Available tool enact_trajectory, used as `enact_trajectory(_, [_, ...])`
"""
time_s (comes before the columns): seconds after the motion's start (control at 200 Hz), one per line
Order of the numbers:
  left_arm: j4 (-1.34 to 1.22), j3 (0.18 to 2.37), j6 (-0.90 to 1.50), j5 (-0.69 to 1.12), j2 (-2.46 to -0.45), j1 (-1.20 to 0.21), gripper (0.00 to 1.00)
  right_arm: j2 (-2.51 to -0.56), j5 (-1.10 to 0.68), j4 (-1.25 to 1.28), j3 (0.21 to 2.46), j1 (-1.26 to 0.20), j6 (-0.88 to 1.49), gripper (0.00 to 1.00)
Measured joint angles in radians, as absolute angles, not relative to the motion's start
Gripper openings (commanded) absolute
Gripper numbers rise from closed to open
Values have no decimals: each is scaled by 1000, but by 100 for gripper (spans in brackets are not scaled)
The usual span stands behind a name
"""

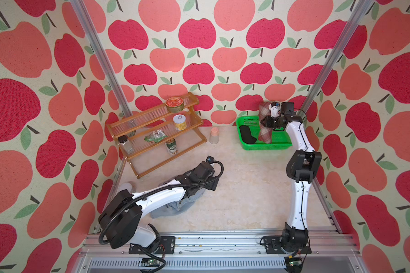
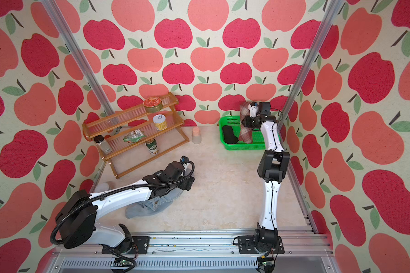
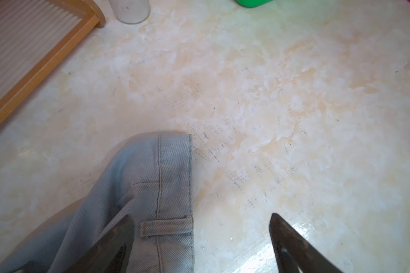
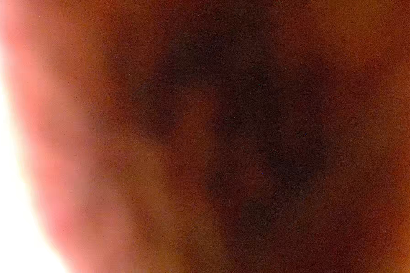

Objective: Roll up the skirts
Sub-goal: Place the skirt in the basket.

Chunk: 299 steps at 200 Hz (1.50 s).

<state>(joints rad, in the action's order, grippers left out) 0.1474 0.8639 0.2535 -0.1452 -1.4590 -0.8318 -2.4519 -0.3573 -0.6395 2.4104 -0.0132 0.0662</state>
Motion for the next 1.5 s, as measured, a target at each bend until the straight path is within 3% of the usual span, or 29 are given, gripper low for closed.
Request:
enact_trajectory(0.21, [170, 864, 265, -138, -1510, -832, 90, -2524, -340, -649, 2411, -46, 18, 6])
enact_trajectory(0.66, [177, 864, 272, -113, -1520, -825, 91, -2516, -131, -686, 2307, -118, -64, 5])
enact_trajectory(1.376, [188, 871, 292, -62, -1541, -821, 91, -2635, 231, -965, 2501, -172, -66, 6])
enact_trajectory(1.451, [193, 874, 297, -62, -1541, -821, 91, -2650, 234, -986, 2530, -171, -55, 10])
enact_trajectory(1.496, [194, 875, 298, -62, -1540, -821, 91, -2653, 231, -992, 2536, -169, -50, 18])
